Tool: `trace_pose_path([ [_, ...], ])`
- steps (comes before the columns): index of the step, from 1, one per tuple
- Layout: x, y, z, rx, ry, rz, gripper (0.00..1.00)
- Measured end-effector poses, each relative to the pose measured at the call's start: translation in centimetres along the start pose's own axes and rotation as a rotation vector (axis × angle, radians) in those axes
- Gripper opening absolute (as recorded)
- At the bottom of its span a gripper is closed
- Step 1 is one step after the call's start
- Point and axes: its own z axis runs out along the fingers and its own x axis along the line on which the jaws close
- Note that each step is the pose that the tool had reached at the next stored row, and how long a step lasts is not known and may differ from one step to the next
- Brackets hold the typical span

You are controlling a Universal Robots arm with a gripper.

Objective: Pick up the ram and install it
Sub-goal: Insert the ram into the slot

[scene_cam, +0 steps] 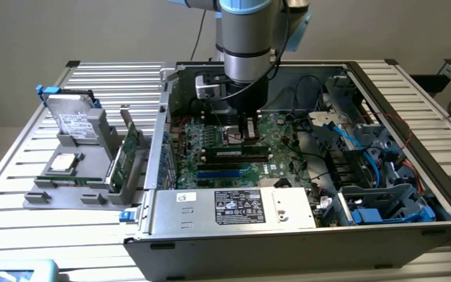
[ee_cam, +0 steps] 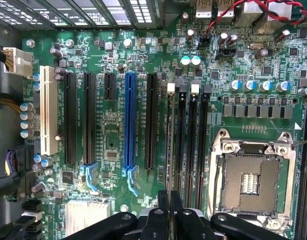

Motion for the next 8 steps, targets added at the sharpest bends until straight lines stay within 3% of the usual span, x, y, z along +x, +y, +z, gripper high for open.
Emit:
trace_pose_path([
  [8,-0.01,0.01,0.10,-0.0001,0.0003,0.000,0.13],
])
